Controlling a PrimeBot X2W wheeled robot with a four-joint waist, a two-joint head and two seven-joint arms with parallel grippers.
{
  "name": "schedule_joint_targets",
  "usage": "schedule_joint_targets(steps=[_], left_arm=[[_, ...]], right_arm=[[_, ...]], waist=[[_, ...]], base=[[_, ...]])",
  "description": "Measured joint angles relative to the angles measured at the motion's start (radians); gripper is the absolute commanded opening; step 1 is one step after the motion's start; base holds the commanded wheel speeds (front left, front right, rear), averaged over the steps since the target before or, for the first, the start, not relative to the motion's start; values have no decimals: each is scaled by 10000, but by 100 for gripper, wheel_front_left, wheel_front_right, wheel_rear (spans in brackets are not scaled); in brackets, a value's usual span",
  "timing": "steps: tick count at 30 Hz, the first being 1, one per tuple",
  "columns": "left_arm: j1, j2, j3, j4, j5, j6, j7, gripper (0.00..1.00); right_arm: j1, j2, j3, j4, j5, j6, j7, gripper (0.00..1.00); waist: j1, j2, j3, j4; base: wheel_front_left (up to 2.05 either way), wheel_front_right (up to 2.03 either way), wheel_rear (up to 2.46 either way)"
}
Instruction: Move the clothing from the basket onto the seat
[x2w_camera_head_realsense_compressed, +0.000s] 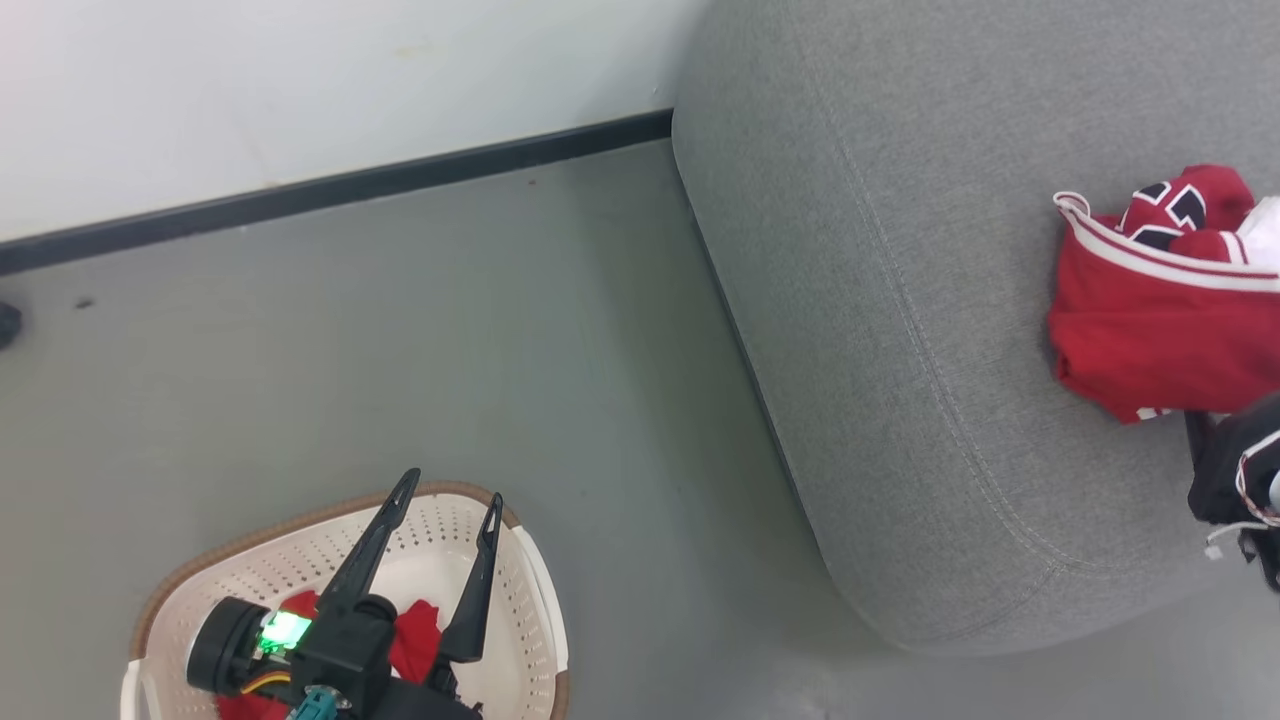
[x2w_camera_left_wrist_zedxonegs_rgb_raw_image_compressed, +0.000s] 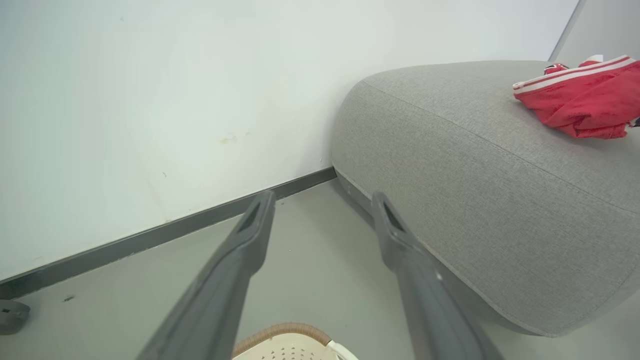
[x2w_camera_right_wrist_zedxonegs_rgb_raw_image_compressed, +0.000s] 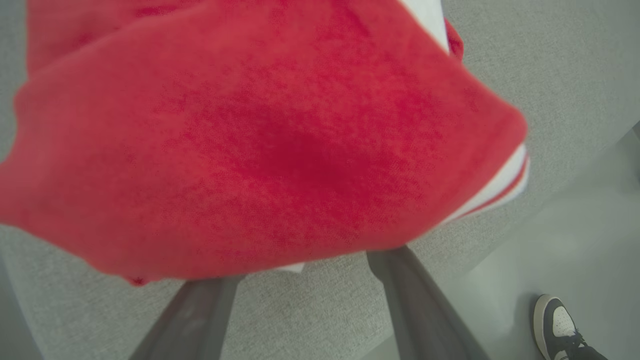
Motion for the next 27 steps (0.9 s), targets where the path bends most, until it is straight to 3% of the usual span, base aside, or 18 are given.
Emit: schedule_joint_targets(steps=[10,14,22,27], left_arm=[[368,-194,105,176,-261,188,0,100],[473,-251,115,215,-343,192,0,100],[506,-380,102,353,-355,284,0,100],[506,-430,136,382,-384,447,0,100]], right_arm=[[1036,102,428,-10,-77,2,387,100],[1570,420,792,-364,-6,2,337,100],[2678,901,1983,-2585,976,4,-963,100],[3576,510,2832,-4197,1981,4,-1722,100]], waist=[[-1,0,-869,-119],[-1,0,-1184,-234],[-1,1,-1787,-391],[0,1,-2131,-357]], base=[[0,0,0],[0,0,0],[0,0,0],[0,0,0]])
